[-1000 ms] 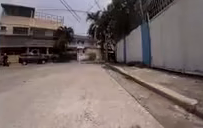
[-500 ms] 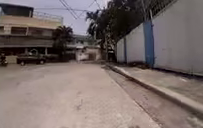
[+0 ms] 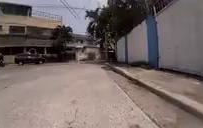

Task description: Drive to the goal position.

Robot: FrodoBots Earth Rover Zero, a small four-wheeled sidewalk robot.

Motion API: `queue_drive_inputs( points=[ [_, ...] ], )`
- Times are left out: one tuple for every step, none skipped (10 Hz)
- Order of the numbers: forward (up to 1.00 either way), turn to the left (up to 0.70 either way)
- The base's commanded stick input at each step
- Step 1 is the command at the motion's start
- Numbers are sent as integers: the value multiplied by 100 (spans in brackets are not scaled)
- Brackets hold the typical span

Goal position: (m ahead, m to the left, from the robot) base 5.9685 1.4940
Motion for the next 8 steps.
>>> queue_drive_inputs(
  points=[
    [70,0],
    [70,0],
    [70,0],
    [70,0],
    [70,12],
    [70,35],
    [70,33],
    [70,10]
  ],
)
